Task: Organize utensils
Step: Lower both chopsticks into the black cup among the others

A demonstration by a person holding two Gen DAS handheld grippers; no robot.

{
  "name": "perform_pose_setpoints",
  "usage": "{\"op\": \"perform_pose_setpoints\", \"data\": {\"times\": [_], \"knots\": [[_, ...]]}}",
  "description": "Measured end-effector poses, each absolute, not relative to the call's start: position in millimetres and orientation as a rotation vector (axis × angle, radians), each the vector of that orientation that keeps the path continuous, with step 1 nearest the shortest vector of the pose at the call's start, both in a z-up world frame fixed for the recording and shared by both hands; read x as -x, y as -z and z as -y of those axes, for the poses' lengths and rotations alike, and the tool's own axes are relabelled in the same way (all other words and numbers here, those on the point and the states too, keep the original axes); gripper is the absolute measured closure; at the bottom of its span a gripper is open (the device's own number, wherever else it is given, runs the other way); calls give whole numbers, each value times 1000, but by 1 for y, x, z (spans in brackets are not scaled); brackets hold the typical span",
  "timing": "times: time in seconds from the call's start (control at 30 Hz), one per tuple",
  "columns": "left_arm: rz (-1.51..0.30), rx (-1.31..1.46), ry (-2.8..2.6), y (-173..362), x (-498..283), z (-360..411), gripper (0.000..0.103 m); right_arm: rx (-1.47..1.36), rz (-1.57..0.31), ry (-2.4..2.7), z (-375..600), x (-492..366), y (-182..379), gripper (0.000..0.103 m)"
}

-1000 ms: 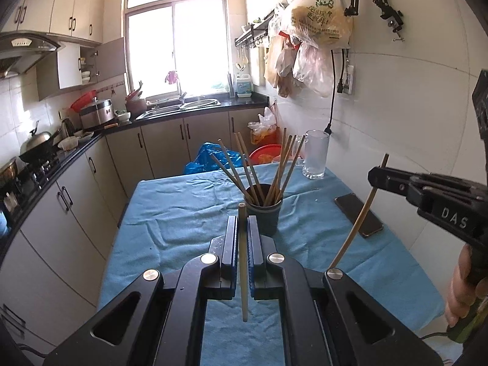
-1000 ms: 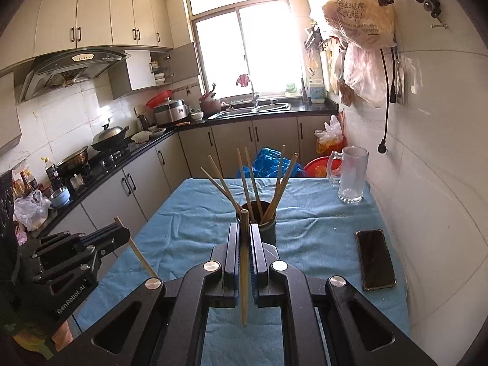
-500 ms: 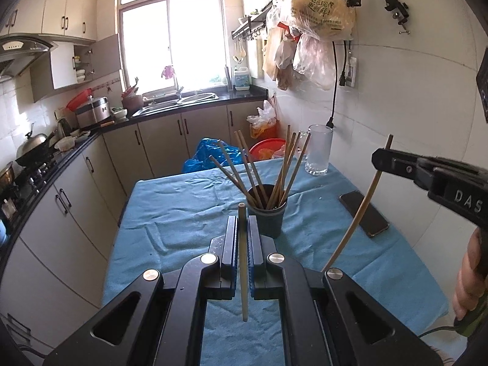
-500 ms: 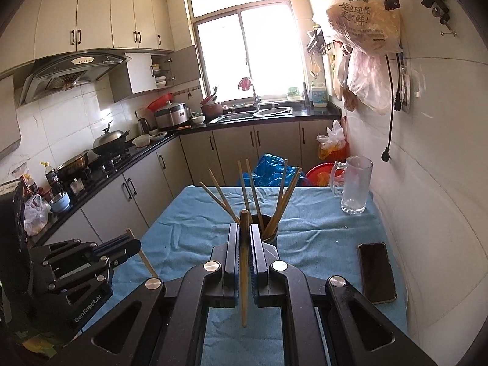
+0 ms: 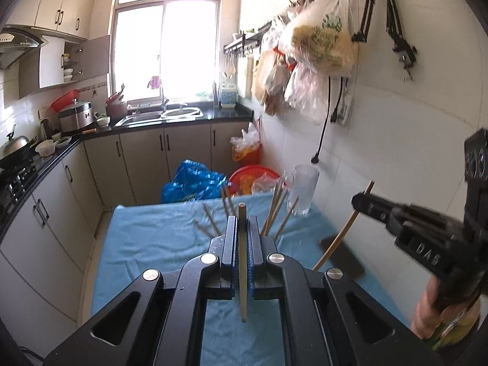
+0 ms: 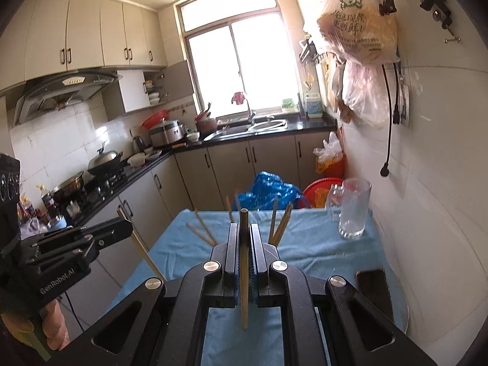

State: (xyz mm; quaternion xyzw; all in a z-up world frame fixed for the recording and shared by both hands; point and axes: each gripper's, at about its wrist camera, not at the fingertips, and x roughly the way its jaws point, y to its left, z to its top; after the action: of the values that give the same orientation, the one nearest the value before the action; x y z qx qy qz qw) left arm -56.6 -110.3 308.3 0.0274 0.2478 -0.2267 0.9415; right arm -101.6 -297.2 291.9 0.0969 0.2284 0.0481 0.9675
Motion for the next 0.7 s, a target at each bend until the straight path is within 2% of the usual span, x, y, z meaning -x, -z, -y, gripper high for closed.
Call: {"op": "perform_pose_setpoints", "data": {"times": [0.3,0.7], "knots": [[-410,-1,446,-338,8,126,98,-233,-397,-85,305,55,-312,97],[-458,14,460,-305,-50,147,98,-264,-406,-55,309,7,-283,97]]}}
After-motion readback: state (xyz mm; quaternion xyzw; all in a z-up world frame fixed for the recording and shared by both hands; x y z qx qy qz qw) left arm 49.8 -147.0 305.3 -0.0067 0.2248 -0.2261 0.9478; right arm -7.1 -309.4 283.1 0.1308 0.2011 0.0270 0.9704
